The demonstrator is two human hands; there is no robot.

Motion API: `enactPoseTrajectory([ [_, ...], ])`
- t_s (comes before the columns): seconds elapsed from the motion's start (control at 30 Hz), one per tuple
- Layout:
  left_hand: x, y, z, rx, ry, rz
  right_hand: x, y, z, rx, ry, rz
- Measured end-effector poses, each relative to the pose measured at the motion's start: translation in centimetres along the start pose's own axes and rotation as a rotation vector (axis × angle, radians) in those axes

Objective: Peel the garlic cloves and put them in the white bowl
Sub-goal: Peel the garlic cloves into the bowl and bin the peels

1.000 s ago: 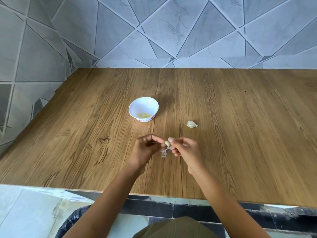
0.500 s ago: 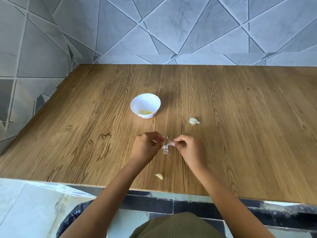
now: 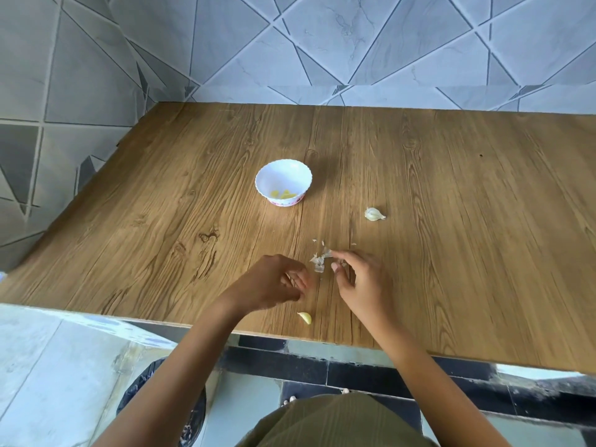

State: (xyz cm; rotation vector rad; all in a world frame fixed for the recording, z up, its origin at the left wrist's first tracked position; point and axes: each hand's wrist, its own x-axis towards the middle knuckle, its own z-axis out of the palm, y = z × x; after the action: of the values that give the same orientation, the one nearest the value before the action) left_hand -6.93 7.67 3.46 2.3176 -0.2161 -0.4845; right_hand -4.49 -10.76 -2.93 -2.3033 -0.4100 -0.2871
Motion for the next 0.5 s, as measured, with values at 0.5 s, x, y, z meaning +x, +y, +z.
enactPoseTrajectory([
  [0.5, -0.8, -1.3, 2.5, -0.018, -0.046, -0.002, -2.2, -1.5, -0.8, 0.009, 0.067, -0.047],
])
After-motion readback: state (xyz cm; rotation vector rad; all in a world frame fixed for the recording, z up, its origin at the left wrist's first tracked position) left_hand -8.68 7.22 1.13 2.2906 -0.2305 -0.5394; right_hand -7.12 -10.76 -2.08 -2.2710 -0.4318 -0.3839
